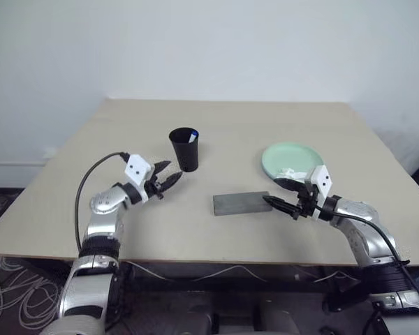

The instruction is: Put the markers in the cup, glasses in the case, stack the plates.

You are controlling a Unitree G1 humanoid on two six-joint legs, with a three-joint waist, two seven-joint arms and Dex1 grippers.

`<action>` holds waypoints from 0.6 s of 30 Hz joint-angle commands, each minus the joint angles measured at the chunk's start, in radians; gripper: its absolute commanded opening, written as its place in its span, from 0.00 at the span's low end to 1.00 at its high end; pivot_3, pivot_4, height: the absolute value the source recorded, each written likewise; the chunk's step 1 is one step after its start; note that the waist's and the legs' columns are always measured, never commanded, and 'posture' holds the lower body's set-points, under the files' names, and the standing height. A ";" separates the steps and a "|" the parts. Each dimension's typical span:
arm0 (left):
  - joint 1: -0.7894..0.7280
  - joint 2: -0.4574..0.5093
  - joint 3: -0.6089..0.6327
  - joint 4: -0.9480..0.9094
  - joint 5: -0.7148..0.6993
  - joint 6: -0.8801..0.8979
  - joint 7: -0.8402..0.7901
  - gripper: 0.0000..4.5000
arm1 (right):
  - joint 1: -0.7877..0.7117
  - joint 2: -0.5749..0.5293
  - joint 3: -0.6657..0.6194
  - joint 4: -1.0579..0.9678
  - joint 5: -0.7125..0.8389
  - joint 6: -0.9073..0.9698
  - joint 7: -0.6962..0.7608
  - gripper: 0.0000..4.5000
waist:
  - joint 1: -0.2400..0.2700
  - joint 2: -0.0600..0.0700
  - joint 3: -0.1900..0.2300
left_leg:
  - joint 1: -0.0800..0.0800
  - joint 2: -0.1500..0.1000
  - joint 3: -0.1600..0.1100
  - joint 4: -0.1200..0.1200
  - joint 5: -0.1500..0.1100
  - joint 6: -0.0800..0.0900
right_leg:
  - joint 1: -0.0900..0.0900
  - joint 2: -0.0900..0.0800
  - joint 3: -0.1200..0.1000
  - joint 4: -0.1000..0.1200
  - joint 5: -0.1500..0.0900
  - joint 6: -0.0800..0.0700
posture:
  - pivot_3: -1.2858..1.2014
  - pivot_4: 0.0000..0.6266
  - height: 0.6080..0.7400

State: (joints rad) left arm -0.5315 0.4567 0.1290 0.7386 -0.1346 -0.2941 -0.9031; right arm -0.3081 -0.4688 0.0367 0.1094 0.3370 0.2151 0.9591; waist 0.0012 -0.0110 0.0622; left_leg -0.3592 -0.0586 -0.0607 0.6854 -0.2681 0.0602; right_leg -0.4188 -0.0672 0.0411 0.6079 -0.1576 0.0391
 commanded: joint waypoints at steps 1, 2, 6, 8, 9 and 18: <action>0.027 0.003 -0.023 -0.059 0.010 -0.008 0.016 0.55 | -0.025 -0.034 -0.042 0.041 0.006 -0.036 0.025 0.76 | 0.002 0.000 0.000 | 0.001 0.000 0.000 0.000 0.000 0.000 | 0.001 0.000 0.000 0.000 0.000 0.000 | 0.52 0.00 1.00; 0.036 -0.001 -0.032 -0.061 0.017 -0.014 0.021 0.55 | -0.024 -0.043 -0.048 0.060 0.006 -0.042 0.032 0.76 | 0.003 0.000 0.000 | 0.001 0.000 0.000 0.000 0.000 0.000 | 0.001 0.000 0.000 0.000 0.000 0.000 | 0.52 0.00 1.00; 0.048 -0.027 -0.066 -0.065 0.034 -0.029 0.047 0.55 | -0.015 -0.081 -0.087 0.139 0.012 -0.081 0.056 0.76 | 0.004 0.000 0.000 | 0.001 0.000 0.001 0.000 0.000 0.000 | 0.000 0.000 0.000 0.000 0.000 0.000 | 0.52 0.00 1.00; 0.039 -0.043 -0.077 -0.061 0.038 -0.032 0.061 0.55 | -0.013 -0.096 -0.108 0.167 0.015 -0.101 0.063 0.76 | 0.003 0.000 0.000 | 0.000 0.000 0.001 0.000 0.000 0.000 | 0.000 0.000 0.000 0.000 0.000 0.000 | 0.52 0.00 1.00; 0.035 -0.049 -0.082 -0.061 0.040 -0.032 0.067 0.55 | -0.014 -0.101 -0.115 0.179 0.015 -0.110 0.068 0.76 | 0.003 0.000 0.000 | 0.001 0.000 0.001 0.000 0.000 0.000 | 0.001 0.000 0.000 0.000 0.000 0.000 | 0.52 0.00 1.00; -0.015 -0.112 -0.107 -0.052 0.050 -0.029 0.146 0.55 | -0.018 -0.142 -0.166 0.269 -0.004 -0.166 0.059 0.76 | 0.000 0.001 0.000 | 0.002 0.001 0.002 0.000 0.000 0.000 | 0.002 0.001 0.000 0.000 0.000 0.000 | 0.52 0.00 1.00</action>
State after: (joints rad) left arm -0.5280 0.3484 0.0165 0.7133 -0.0788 -0.3105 -0.7727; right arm -0.3138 -0.6000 -0.0993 0.3952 0.3320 0.0756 1.0266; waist 0.0016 -0.0102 0.0618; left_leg -0.3570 -0.0580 -0.0590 0.6852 -0.2678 0.0608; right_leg -0.4168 -0.0665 0.0415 0.6076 -0.1577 0.0390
